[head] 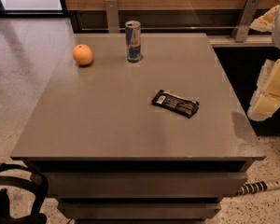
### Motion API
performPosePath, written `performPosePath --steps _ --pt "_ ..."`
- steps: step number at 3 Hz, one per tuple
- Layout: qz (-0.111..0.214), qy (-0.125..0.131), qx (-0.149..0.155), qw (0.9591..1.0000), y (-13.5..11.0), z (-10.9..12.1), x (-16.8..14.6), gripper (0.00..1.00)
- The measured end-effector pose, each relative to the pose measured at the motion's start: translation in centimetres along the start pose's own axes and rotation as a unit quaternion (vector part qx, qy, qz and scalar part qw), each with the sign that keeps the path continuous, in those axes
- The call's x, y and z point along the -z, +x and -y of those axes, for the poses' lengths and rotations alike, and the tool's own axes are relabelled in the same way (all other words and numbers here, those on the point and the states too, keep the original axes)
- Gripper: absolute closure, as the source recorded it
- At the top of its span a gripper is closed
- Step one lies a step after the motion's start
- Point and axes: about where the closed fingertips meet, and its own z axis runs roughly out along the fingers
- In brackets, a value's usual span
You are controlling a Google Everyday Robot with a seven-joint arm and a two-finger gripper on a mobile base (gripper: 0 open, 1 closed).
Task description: Pick rxbar chocolate
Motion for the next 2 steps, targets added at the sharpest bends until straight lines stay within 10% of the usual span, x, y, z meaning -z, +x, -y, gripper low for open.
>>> performPosePath --steps 2 --pt "0.017 -0.010 -0.013 0.9997 0.3 1.2 -0.9 0.00"
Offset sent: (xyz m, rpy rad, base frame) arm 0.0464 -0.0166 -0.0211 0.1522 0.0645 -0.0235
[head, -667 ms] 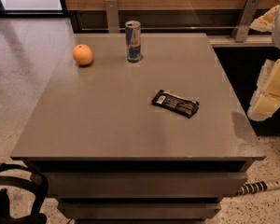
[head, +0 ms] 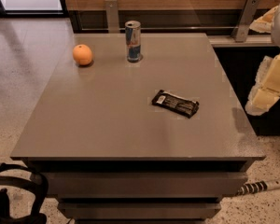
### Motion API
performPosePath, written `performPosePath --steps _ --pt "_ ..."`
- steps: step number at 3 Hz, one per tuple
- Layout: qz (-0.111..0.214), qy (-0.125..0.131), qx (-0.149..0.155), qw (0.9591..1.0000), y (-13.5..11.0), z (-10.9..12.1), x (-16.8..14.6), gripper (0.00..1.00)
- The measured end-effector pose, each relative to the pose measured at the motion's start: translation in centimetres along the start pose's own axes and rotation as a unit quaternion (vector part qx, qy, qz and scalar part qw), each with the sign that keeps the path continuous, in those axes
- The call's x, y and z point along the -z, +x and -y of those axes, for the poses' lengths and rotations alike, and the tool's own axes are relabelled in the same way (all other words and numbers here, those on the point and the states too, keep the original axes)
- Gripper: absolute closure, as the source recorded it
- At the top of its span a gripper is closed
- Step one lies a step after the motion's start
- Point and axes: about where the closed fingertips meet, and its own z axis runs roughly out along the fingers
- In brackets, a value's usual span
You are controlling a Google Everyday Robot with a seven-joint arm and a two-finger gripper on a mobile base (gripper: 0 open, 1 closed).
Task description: Pick rxbar chocolate
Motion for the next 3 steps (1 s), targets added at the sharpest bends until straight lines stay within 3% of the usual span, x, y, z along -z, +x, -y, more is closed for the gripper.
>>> performPosePath --steps 1,2,3 --pt "0.047 -0.016 -0.022 0.9985 0.2 1.4 -2.2 0.00" --pt "0.119 -0.020 -0.045 0.9916 0.0 1.4 -4.7 0.00" --pt "0.191 -0.013 -0.072 0.9789 0.0 0.6 -7.2 0.00"
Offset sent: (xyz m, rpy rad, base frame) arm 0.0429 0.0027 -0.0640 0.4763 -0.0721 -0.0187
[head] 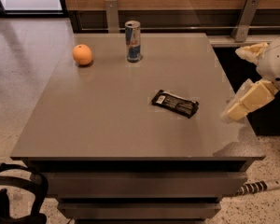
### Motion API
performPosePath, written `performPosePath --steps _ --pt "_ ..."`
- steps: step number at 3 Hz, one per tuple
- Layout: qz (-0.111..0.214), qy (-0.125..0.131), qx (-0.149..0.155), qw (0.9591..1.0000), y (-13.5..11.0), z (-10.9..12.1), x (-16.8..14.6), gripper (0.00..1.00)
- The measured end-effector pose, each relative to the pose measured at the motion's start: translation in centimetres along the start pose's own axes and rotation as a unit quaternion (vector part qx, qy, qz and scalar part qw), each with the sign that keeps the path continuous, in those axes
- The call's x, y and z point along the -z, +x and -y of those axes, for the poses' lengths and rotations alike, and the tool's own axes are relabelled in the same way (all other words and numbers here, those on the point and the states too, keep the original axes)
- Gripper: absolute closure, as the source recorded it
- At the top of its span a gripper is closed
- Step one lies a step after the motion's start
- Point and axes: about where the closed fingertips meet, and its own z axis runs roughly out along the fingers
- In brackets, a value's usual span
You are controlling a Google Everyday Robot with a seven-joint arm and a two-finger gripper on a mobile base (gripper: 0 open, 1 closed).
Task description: Pick rxbar chocolate
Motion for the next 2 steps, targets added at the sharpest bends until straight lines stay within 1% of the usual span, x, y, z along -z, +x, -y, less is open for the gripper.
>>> performPosePath --steps 1,2 --pt "0.081 -0.002 -0.023 0.9965 1.6 0.4 -4.3 0.00" --pt "0.118 -0.014 -0.033 0.9923 2.3 1.5 -7.0 0.00"
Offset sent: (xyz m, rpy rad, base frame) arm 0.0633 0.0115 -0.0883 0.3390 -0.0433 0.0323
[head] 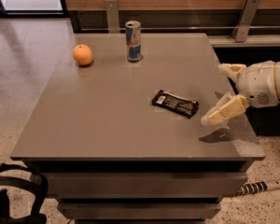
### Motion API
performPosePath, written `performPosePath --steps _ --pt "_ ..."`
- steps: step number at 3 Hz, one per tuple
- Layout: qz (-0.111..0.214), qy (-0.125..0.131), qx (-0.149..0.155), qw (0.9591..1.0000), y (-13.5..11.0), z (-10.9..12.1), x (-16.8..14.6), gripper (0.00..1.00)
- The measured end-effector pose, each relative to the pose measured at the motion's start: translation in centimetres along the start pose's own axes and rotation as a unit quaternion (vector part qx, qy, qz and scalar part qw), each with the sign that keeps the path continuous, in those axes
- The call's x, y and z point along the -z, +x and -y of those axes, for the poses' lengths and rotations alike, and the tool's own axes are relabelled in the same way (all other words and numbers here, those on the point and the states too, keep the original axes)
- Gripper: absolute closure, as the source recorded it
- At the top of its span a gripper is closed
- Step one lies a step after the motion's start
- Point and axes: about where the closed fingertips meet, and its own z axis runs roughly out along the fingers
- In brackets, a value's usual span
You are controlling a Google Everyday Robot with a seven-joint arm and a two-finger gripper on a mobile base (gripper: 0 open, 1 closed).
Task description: Pick rxbar chocolate
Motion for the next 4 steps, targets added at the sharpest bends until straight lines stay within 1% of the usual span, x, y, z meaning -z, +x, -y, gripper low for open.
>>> performPosePath --steps 1,2,3,4 --pt "0.001 -0.003 -0.003 1.0000 0.3 0.0 -0.3 0.00" --pt "0.011 -0.021 -0.009 0.9997 0.3 -0.2 -2.9 0.00" --pt "0.024 -0.033 -0.013 0.9991 0.3 -0.7 -5.5 0.00" --pt "0.037 -0.039 -0.014 0.9985 0.0 -1.3 -7.7 0.00"
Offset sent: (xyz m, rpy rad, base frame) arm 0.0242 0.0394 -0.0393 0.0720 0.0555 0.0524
